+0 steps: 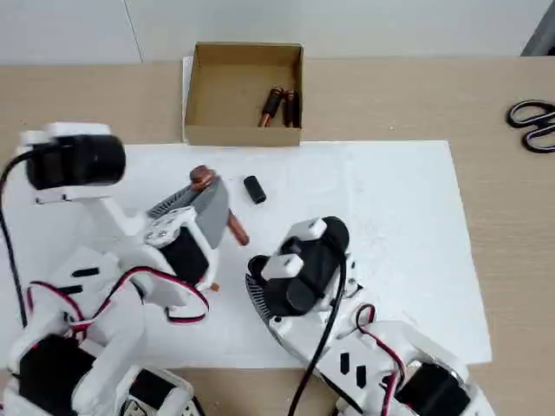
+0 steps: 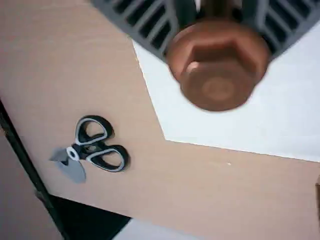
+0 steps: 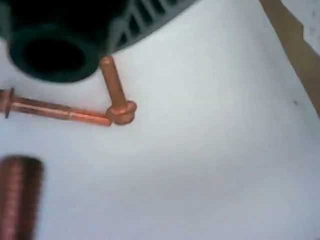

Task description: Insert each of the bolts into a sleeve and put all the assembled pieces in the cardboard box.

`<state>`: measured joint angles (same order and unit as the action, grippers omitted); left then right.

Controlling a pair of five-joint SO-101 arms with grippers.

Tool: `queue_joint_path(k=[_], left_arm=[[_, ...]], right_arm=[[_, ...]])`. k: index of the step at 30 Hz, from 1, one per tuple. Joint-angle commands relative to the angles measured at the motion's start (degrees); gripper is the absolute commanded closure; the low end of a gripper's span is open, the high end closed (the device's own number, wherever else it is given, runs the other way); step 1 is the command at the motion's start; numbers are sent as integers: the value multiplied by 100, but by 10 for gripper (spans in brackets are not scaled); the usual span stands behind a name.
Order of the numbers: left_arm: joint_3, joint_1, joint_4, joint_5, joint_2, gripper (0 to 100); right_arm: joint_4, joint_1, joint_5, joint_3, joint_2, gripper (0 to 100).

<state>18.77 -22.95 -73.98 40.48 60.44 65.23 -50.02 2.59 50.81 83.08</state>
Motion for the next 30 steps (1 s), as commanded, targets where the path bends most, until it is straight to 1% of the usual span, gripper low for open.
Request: queue_joint_path(k=[1,8,12,16,19,22,30], left_arm=[[-40,-53,193,35,62,994],[-31,-70,-9,-44,70,994],[-22,-334,-79,-53,70,994],[-22,-668,-79,-53,62,994],[-13,-677,-79,-70,62,994],[-13,-686,-176,-185,62,994],[92,-686,-176,-176,62,994]], right_arm=[[-171,-48,-62,70,101,995],[-180,-22,-53,123,154,995],[-180,-13,-53,123,154,995],[-189,198,-62,123,154,995],[-189,303,-105,114,154,995],[-189,321,-343,114,154,995],[-418,321,-369,114,145,995]])
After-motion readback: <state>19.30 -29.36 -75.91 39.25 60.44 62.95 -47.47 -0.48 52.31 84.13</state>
